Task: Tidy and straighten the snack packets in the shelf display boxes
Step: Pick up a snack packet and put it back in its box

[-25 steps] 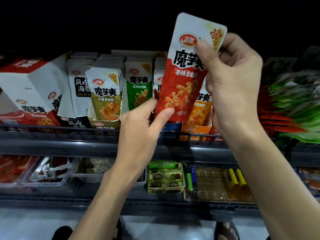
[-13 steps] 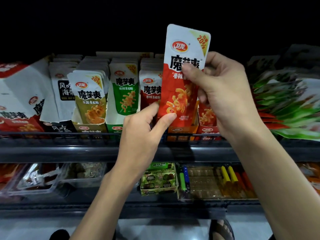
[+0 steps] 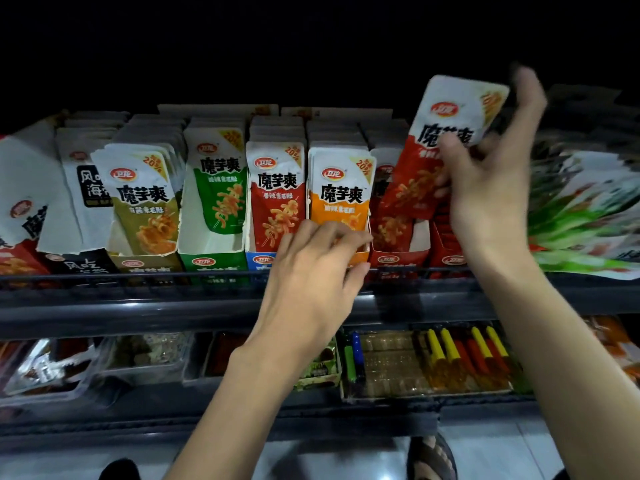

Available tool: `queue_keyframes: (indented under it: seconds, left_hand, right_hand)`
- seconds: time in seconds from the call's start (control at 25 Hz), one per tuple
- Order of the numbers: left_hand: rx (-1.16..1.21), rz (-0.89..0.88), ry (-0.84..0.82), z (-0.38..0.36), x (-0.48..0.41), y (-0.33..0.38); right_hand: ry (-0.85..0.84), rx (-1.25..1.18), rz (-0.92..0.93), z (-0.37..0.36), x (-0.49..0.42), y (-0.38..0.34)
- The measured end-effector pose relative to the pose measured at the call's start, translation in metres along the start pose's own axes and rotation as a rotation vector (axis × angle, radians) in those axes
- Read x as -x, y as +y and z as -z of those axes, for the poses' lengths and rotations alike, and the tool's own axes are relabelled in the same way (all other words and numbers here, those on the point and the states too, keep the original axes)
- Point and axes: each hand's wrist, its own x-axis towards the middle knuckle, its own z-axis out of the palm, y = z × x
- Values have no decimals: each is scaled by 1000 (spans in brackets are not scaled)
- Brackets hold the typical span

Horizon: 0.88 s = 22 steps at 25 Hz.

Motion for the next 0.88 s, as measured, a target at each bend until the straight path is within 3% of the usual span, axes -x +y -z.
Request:
queue_keyframes:
  seconds: [0.36, 0.68, 0.88]
  left_hand:
    - [-52, 6, -71, -6, -3, 2]
    - [54, 94, -26, 3, -1, -2]
    - [114, 162, 47, 9, 0, -8]
  right_hand:
    - [-309, 446, -72, -15, 8, 15]
    - [-265, 761, 19, -28, 18, 19]
    - [-189, 760, 36, -34, 16, 11]
